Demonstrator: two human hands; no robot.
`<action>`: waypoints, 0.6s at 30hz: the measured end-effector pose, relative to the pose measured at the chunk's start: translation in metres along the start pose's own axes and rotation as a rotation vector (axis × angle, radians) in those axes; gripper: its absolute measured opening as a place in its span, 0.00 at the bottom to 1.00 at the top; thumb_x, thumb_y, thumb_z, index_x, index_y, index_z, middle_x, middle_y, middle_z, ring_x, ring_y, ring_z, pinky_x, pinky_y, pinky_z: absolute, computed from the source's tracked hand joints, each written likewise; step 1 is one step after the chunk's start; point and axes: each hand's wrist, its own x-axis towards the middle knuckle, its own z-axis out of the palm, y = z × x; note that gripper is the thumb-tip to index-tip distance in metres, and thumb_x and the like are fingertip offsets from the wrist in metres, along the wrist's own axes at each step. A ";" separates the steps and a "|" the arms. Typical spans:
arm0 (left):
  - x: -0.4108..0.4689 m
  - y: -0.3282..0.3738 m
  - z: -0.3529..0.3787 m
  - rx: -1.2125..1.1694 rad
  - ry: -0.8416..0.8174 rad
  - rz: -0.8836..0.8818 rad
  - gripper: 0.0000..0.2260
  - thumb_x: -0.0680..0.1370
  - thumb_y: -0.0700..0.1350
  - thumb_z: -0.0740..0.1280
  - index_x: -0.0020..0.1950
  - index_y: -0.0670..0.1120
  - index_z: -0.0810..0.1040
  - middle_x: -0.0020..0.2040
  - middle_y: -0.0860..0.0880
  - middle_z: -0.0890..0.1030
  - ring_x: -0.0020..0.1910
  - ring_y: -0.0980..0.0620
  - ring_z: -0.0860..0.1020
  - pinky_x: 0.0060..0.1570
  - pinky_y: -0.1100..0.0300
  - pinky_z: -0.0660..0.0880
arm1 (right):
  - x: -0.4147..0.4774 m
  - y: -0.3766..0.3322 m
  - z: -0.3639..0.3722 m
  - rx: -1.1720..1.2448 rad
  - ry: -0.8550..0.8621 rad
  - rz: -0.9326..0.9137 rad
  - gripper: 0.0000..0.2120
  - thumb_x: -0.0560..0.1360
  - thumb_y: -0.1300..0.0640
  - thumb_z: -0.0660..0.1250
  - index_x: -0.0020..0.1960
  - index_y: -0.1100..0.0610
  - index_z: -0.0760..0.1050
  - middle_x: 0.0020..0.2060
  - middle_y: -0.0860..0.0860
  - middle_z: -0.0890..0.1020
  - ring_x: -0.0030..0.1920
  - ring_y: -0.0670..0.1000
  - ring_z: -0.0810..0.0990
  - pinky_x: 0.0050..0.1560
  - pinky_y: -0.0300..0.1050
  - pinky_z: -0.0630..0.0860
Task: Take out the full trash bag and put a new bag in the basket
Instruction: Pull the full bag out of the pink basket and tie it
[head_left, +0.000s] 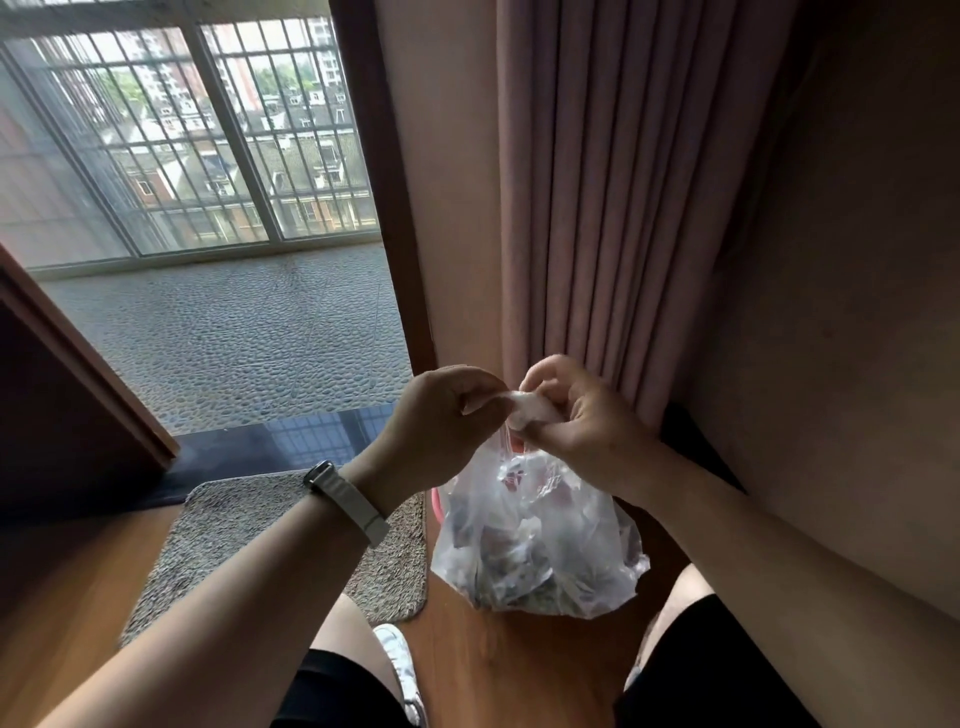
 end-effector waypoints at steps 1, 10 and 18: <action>0.001 -0.001 0.000 -0.036 -0.018 -0.040 0.04 0.72 0.50 0.71 0.39 0.51 0.84 0.31 0.57 0.80 0.31 0.62 0.76 0.32 0.68 0.70 | -0.001 0.001 0.000 -0.044 0.026 -0.044 0.11 0.72 0.55 0.73 0.52 0.48 0.75 0.39 0.57 0.81 0.41 0.59 0.82 0.43 0.60 0.81; -0.004 0.004 0.003 -0.793 -0.083 -0.259 0.12 0.70 0.40 0.73 0.53 0.48 0.82 0.37 0.50 0.82 0.35 0.55 0.79 0.36 0.62 0.76 | -0.003 0.007 -0.004 -0.175 0.153 -0.285 0.03 0.74 0.61 0.72 0.47 0.56 0.82 0.40 0.48 0.82 0.41 0.48 0.82 0.43 0.41 0.77; -0.010 0.008 0.011 -1.228 -0.103 -0.360 0.07 0.76 0.38 0.69 0.53 0.39 0.82 0.45 0.45 0.83 0.42 0.52 0.81 0.44 0.60 0.78 | -0.001 0.004 -0.003 0.061 0.146 -0.150 0.03 0.73 0.59 0.72 0.44 0.52 0.81 0.36 0.48 0.84 0.38 0.46 0.82 0.41 0.39 0.77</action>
